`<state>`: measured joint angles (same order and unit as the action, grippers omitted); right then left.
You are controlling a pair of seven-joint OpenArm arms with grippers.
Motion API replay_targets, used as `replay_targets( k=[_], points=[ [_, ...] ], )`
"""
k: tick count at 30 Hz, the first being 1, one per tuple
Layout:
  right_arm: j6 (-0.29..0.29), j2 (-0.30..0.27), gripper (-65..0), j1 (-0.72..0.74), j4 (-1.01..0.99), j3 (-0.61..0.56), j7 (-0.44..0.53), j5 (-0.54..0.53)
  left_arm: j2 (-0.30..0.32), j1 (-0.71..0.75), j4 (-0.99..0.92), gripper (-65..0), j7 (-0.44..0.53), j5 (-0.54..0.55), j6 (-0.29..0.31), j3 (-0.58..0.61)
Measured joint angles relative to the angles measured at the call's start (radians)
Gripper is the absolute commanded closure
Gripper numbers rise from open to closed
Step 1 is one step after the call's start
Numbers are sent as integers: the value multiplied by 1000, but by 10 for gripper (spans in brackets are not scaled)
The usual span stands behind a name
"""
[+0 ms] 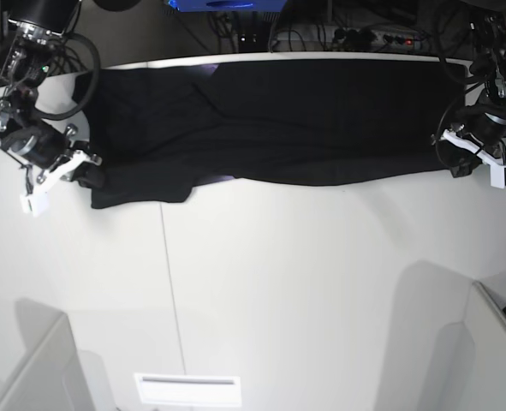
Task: Fold the T-shirt properly
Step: 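Carry the hem over onto the shoulder edge with both grippers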
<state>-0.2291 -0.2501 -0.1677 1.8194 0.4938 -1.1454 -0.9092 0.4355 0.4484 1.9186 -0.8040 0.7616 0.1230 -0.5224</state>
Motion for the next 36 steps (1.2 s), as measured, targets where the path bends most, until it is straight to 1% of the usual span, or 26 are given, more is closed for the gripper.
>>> replay_targets(
  k=[3,6,8,14,18,19,20,22,23,25,27,28,33,36],
  points=[
    [0,0,0,26,0,3,-5,0,1,-16,9,0,-2,-1,-2,0],
    [0,6,0,64,2,4,-30,-11,3,-50,42,0,0,1,0,0],
    [0,7,0,69,2,4,-38,-11,3,-60,48,0,10,3,0,0],
    [0,7,0,76,-1,2,-39,-7,3,-50,47,0,-1,0,0,-2],
    [0,6,0,94,-2,2,-37,-8,0,-61,48,0,-3,3,6,-59],
    [0,7,0,96,-3,2,-36,-8,0,-74,48,0,-2,-4,-7,-68],
    [0,10,0,101,-11,2,-37,-8,1,-89,48,0,-1,2,-7,-74],
    [0,26,0,127,-51,0,-37,-3,6,-106,47,0,3,68,-6,-73],
    [0,27,0,137,-71,-3,-39,-5,5,-104,48,0,3,105,5,-73],
    [0,27,0,156,-96,-3,-37,-2,15,-103,46,0,-9,140,4,-68],
    [0,26,0,164,-100,-15,-34,0,38,-113,45,0,-7,146,4,-67],
    [0,27,0,165,-100,-21,-34,-1,39,-114,45,0,8,149,4,-73],
    [0,27,0,169,-100,-22,-36,-4,34,-93,45,0,-3,148,3,-73],
    [0,21,0,167,-100,-22,-37,0,35,-53,47,0,-2,158,7,-121]
  ],
)
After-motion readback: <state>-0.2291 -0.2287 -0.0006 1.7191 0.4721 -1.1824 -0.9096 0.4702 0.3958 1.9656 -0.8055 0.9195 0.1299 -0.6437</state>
